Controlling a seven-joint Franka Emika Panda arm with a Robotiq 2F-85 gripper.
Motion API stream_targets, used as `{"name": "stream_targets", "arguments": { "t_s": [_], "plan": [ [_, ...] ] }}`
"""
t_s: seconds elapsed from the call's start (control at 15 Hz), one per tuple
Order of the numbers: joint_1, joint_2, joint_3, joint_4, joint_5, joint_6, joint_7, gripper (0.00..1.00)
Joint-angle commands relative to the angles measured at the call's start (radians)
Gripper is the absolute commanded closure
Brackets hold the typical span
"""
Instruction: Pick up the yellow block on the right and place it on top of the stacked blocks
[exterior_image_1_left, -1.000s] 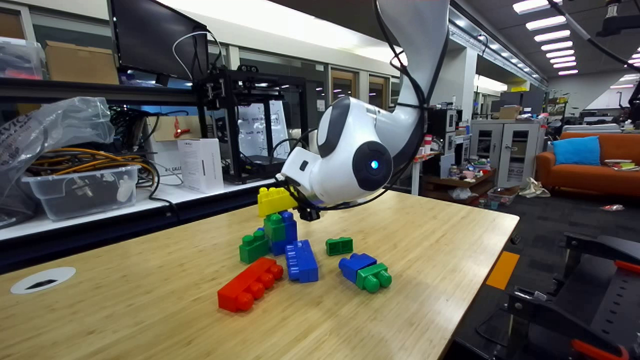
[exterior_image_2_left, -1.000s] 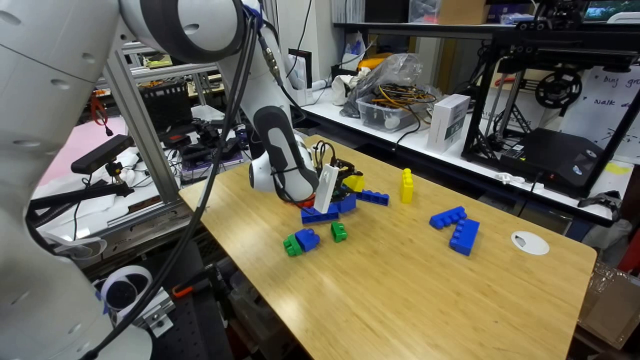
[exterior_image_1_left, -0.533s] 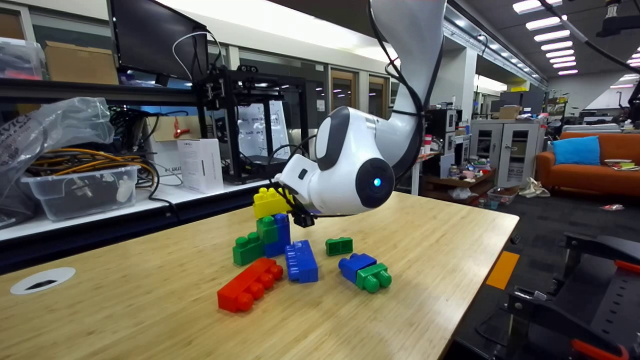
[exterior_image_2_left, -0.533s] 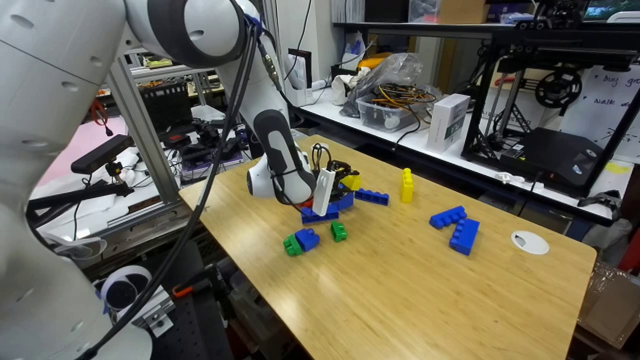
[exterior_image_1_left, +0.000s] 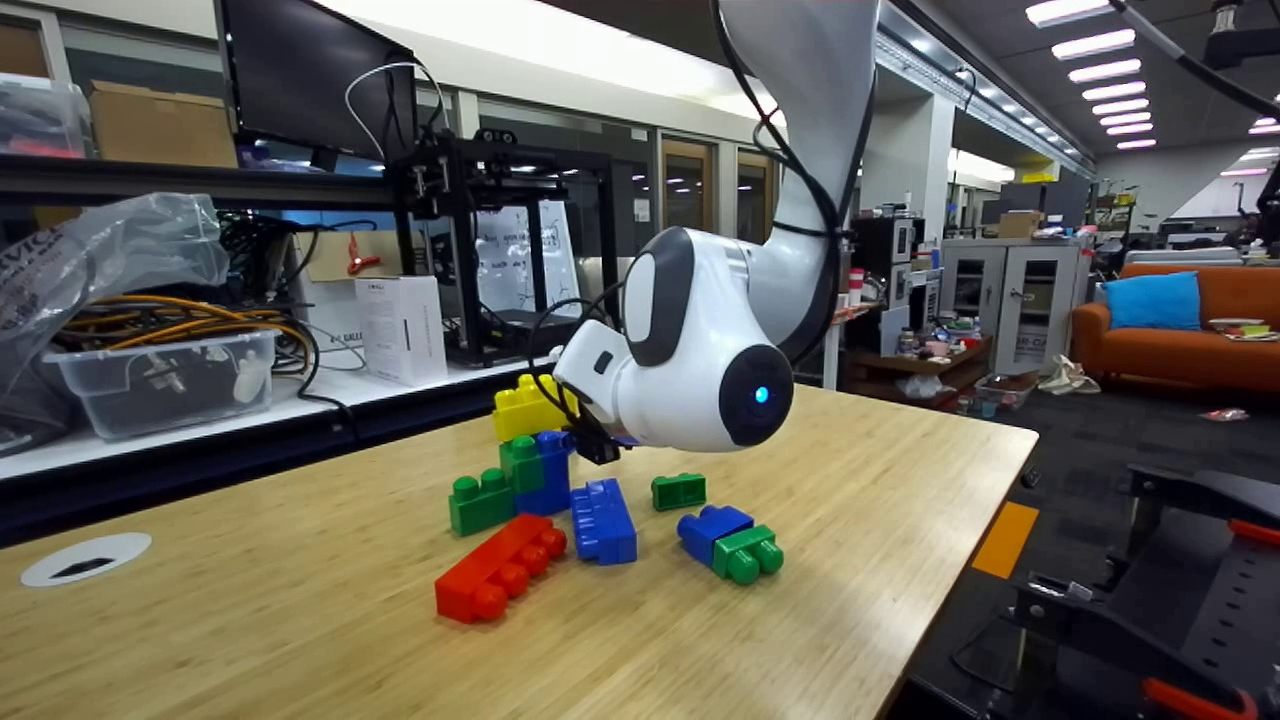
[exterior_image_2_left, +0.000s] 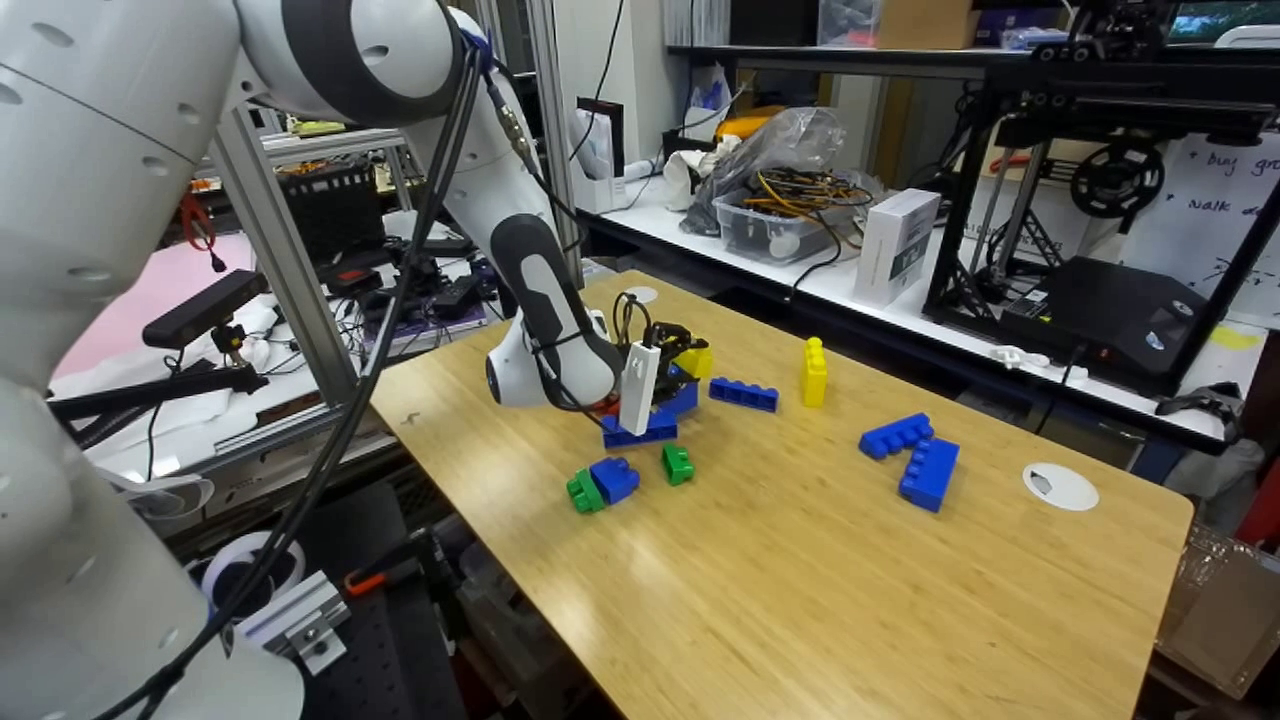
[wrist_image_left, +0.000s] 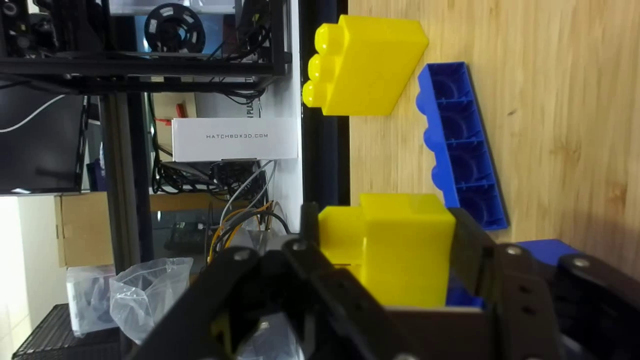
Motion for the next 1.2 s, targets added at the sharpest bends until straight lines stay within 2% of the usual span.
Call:
{"name": "stream_targets", "arguments": {
  "t_s": [0.0,0.4,0.8,1.07,1.13],
  "plan": [
    [0.079,0.012,-0.075,-0.001,0.000,-0.042,0.057,0.62],
    [0.146,0.021,-0.150,-0.003,0.000,-0.057,0.118,0.62],
    [0.171,0.035,-0.180,-0.002,0.000,-0.077,0.151,0.62],
    [0.165,0.030,-0.160,-0.006,0.036,-0.082,0.106,0.62],
    [0.035,0.016,-0.026,-0.017,0.025,-0.138,0.010,0.62]
  ]
}}
